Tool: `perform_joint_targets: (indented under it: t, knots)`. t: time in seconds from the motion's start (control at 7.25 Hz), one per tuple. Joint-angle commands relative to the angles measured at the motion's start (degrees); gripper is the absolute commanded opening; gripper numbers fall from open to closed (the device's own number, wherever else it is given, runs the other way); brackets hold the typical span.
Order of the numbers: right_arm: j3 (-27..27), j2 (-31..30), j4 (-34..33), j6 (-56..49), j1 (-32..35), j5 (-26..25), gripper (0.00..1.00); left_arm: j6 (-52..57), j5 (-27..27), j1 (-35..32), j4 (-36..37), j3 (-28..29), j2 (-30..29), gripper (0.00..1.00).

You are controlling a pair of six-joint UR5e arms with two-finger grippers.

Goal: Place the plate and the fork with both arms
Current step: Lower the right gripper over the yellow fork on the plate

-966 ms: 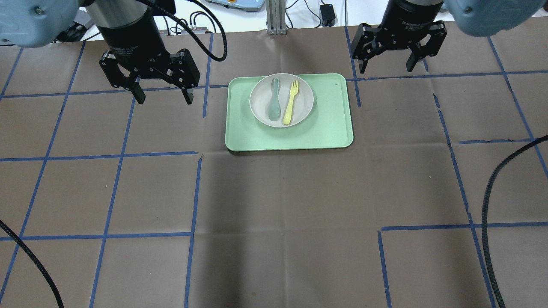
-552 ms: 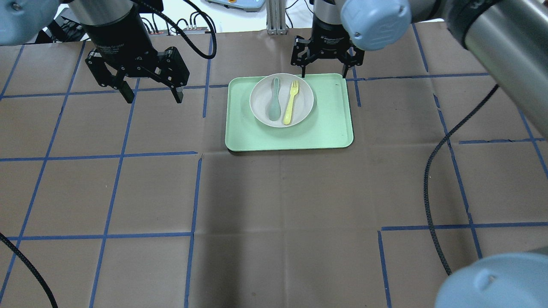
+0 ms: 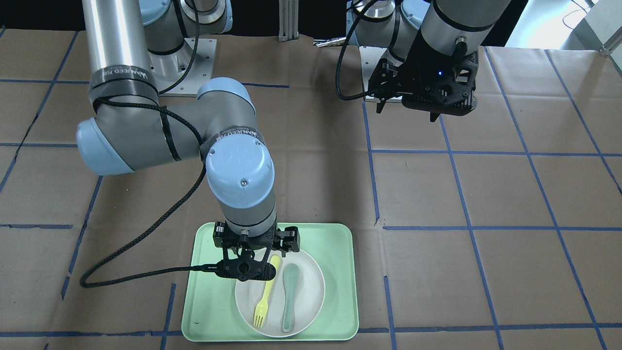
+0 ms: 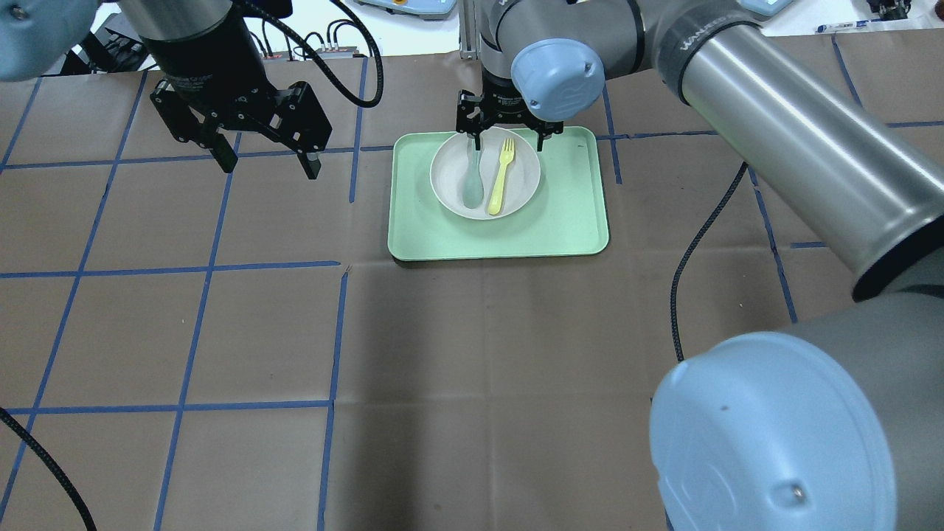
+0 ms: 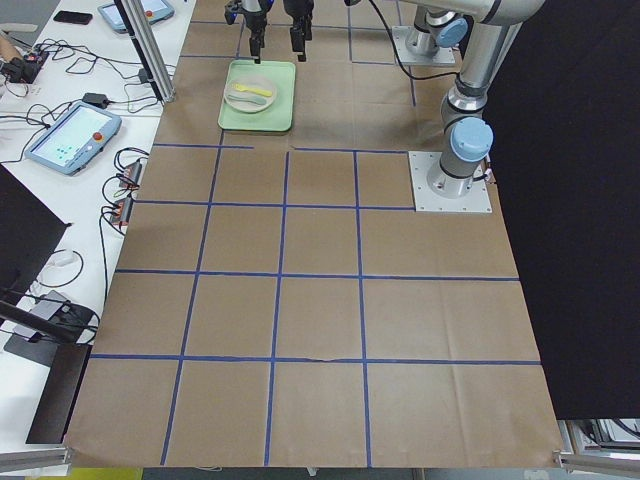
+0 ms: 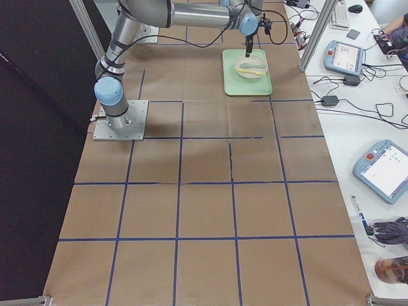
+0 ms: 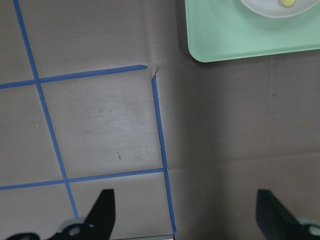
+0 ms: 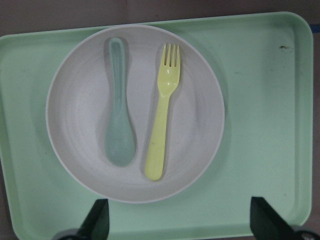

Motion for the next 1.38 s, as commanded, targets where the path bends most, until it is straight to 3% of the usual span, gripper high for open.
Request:
perform_joint_targets:
  t: [0.0,0.14,0.28,0.55,1.24]
  knots:
    - [-0.1,4.2,-5.2,0.1,-0.1,-0.2,0.82,1.4,-0.3,0.0,-0.1,-0.4,0.5,1.00]
    - [-0.3,5.2,-5.3,0.1,-0.1,-0.2,0.63,0.9,-0.3,0.0,0.1,-0.4,0.3,1.00]
    - [-0.2,5.5,-5.3,0.1,-0.2,-0.2,0.53,0.8,0.0,0.0,-0.5,-0.4,1.0,1.00]
    - [-0.3,6.4,-5.4,0.1,-0.2,0.0,0.43,0.8,-0.1,0.0,-0.1,-0.4,0.8,1.00]
    - [-0.4,9.3,-8.5,0.1,-0.2,-0.1,0.43,-0.6,-0.2,0.0,0.5,-0.4,0.8,1.00]
